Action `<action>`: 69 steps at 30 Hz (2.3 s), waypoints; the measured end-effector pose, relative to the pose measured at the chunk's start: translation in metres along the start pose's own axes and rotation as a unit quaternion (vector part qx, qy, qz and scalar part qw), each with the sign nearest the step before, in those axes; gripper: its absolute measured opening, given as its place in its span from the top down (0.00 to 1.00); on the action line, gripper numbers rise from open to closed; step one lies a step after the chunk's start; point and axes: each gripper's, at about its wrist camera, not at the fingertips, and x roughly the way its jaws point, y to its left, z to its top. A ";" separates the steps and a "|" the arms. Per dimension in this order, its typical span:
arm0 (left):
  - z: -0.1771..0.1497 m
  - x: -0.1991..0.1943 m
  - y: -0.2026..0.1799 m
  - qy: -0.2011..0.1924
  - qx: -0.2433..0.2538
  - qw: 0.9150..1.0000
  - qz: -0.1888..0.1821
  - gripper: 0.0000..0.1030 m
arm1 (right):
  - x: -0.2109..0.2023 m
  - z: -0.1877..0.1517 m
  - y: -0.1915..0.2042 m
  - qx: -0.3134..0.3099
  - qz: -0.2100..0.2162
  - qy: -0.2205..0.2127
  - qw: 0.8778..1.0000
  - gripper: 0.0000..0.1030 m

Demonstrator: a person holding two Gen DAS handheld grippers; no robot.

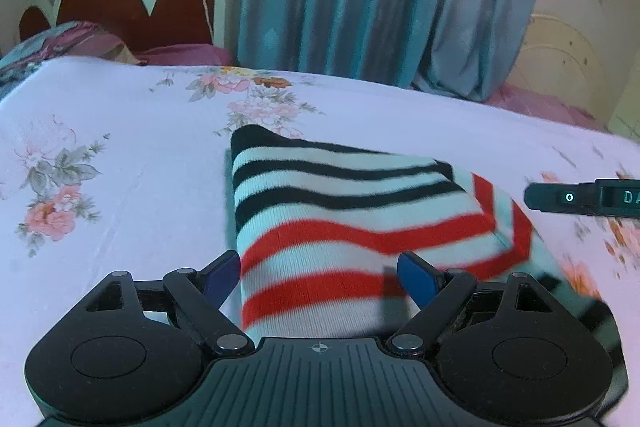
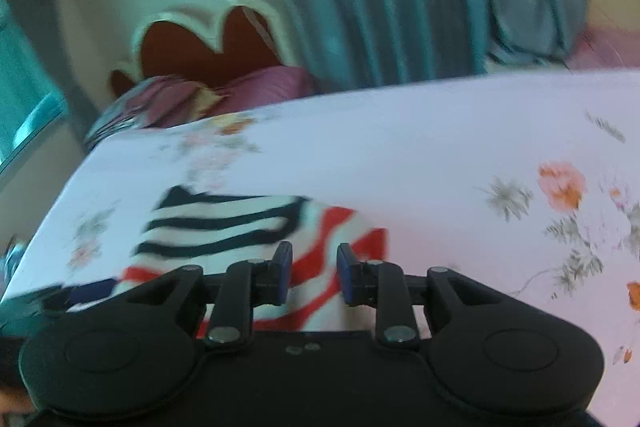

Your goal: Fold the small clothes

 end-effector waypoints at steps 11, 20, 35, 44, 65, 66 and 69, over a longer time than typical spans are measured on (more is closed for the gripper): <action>-0.017 -0.015 -0.010 0.025 0.007 0.999 0.023 0.18 | -0.001 -0.043 0.019 -0.044 -0.041 0.039 0.997 0.79; -0.027 -0.050 -0.026 0.029 0.041 0.999 0.007 0.18 | -0.049 -0.064 0.041 -0.095 -0.061 0.014 0.993 0.73; -0.061 -0.063 -0.024 0.046 0.049 0.997 0.022 0.18 | -0.049 -0.104 0.009 0.047 -0.031 0.071 0.996 0.82; -0.069 -0.060 -0.014 0.060 0.001 0.998 0.019 0.16 | -0.048 -0.108 0.001 0.073 -0.030 0.097 0.992 0.55; -0.081 -0.193 -0.069 0.068 -0.014 0.991 0.116 0.00 | -0.182 -0.113 0.031 0.008 0.033 0.035 0.999 0.21; -0.084 -0.200 -0.073 0.071 -0.009 0.990 0.125 0.00 | -0.191 -0.115 0.032 0.006 0.034 0.034 0.999 0.21; -0.094 -0.230 -0.086 0.047 0.011 0.990 0.134 0.00 | -0.218 -0.121 0.035 -0.007 0.040 0.028 0.999 0.17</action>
